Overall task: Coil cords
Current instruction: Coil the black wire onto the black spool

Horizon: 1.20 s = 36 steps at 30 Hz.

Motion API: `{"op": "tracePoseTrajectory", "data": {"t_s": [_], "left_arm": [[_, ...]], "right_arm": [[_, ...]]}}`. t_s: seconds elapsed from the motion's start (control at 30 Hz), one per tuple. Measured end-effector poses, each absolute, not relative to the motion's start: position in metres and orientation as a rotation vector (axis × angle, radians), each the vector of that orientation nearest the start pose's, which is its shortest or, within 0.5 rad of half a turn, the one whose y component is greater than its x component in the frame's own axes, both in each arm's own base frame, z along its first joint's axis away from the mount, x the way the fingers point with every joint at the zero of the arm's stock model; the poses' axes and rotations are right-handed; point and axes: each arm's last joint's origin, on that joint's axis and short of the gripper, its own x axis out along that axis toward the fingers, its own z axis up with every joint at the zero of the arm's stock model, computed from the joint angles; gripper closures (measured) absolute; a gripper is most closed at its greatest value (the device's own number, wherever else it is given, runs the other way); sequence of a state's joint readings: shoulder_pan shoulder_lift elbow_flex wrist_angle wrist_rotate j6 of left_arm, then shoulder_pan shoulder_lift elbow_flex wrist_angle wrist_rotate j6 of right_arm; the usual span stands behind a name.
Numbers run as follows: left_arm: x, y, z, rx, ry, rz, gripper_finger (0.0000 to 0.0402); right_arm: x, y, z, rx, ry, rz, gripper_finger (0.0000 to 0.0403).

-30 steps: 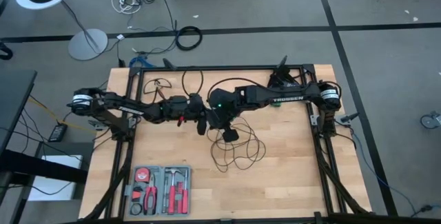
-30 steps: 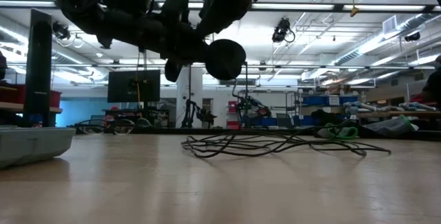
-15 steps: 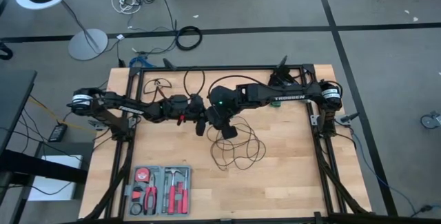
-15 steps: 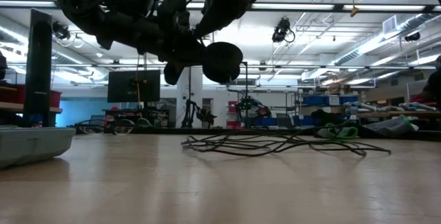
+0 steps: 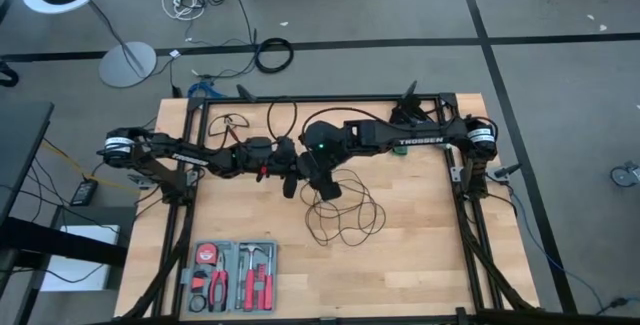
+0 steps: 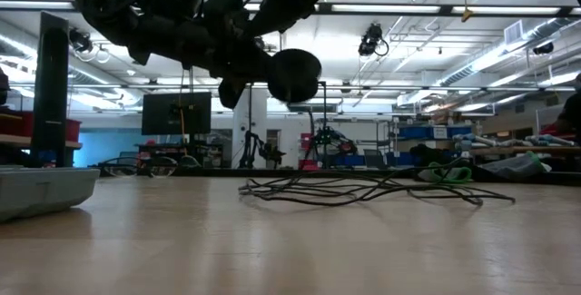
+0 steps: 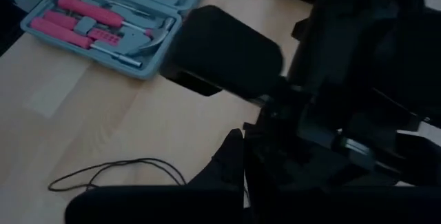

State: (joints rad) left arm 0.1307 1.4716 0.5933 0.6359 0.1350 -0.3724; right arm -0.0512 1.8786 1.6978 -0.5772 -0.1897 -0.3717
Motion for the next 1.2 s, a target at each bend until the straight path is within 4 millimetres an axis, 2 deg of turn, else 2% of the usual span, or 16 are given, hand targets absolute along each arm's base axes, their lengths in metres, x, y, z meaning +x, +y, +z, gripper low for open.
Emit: {"op": "tracePoseTrajectory", "data": {"t_s": [0.37,0.57,0.8,0.97,1.2], "left_arm": [[0.287,0.034,0.19,-0.408,0.264,0.038,0.0402],[0.287,0.035,0.188,-0.401,0.272,0.078,0.0402],[0.284,0.042,0.183,-0.398,0.308,0.156,0.0402],[0.282,0.046,0.181,-0.398,0.318,0.202,0.0402],[0.281,0.046,0.179,-0.393,0.338,0.223,0.0402]], "right_arm": [[0.419,-0.021,0.305,-0.271,0.751,0.2,0.0403],[0.41,-0.025,0.309,-0.311,0.819,0.075,0.0403],[0.392,-0.027,0.315,-0.22,0.925,-0.011,0.0403],[0.392,-0.025,0.32,-0.216,0.886,-0.013,0.0403],[0.384,-0.028,0.311,-0.115,1.009,-0.085,0.0403]]}}
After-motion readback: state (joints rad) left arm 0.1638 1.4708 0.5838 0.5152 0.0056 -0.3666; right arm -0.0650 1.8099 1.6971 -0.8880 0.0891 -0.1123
